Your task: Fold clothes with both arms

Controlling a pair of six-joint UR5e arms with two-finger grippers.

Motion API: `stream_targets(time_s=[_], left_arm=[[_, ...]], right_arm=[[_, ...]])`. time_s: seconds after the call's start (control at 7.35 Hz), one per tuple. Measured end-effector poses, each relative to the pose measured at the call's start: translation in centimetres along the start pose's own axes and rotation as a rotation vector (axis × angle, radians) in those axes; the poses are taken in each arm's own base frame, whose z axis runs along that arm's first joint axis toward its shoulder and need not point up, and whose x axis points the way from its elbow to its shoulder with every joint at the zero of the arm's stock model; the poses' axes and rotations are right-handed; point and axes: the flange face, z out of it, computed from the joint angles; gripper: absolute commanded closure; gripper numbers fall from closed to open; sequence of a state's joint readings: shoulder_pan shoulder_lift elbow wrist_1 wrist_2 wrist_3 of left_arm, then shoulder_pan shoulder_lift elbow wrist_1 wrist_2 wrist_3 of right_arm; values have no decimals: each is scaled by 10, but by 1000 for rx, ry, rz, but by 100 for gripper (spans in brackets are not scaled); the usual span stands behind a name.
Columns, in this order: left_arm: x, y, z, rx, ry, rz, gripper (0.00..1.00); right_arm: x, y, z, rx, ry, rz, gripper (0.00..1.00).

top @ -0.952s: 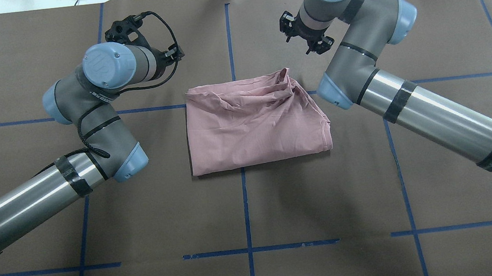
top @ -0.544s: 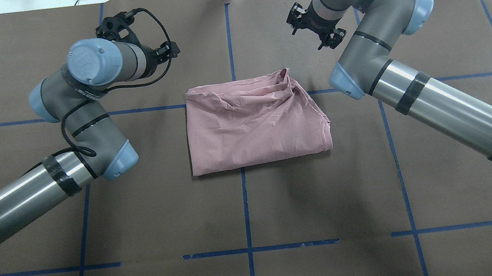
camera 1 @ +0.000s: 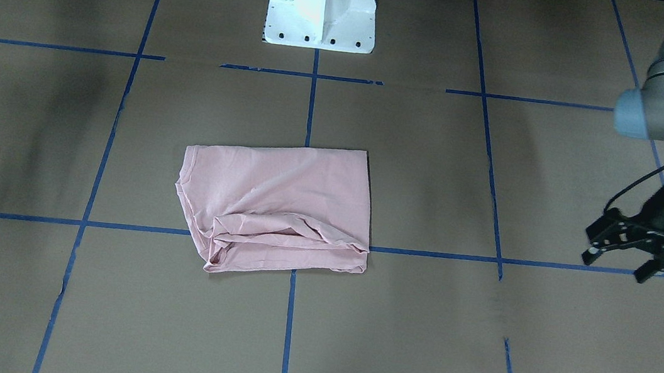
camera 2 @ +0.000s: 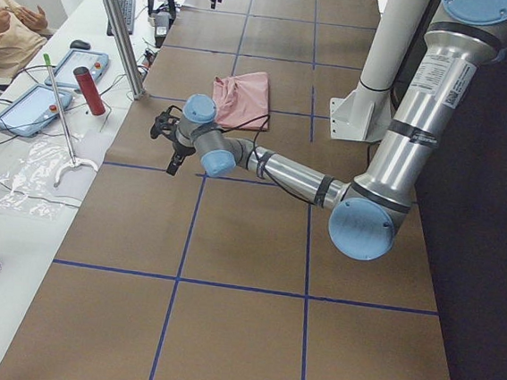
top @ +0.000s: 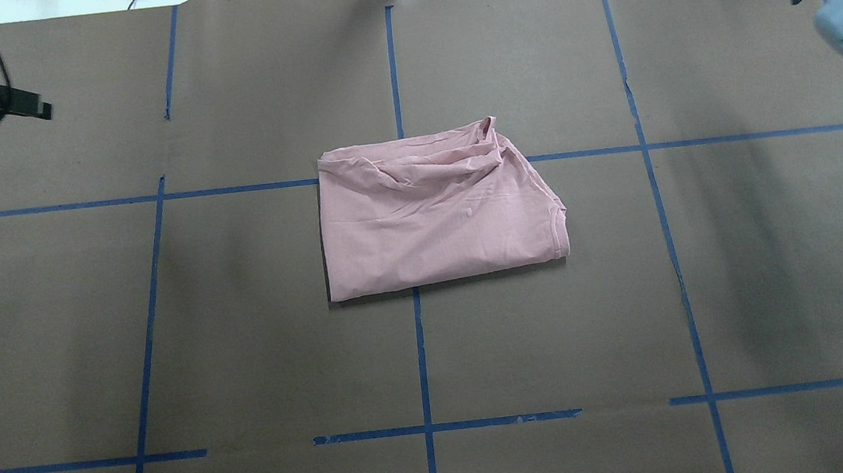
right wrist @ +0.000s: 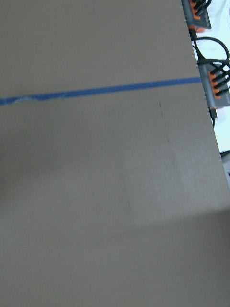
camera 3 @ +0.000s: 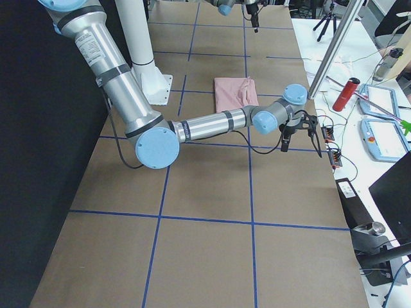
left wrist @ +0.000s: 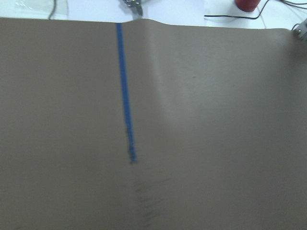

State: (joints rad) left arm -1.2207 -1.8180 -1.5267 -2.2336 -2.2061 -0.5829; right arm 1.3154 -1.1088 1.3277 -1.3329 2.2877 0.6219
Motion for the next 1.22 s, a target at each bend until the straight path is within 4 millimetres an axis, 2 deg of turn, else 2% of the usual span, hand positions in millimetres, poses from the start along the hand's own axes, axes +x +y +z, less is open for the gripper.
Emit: stream_targets(time_s=[0.14,0.27,0.41,0.54,0.68,0.82,0.95,1.22], left_arm=[[-57,15,-34,-8,-13,45,0],[-100,37,-64,-33,-42,85,0],[-129,56,-92,-82,-80,107,0],[-157,66,-122,-144,-120,108,0],[-185,75,-149,-207,-148,87,0],[-205,86,-166,-246,-159,45,0],[-219,103,-171,-272,-162,-9,0],[-238,139,-165,-295,-167,-124,0]], right_arm=[[46,15,-24,-25,34,-74,0],[81,41,-41,-53,54,-122,0],[112,73,-51,-77,64,-150,0],[140,105,-53,-99,66,-175,0],[166,128,-56,-115,58,-193,0],[186,139,-60,-119,51,-199,0],[200,144,-65,-118,47,-197,0],[215,149,-72,-108,46,-185,0]])
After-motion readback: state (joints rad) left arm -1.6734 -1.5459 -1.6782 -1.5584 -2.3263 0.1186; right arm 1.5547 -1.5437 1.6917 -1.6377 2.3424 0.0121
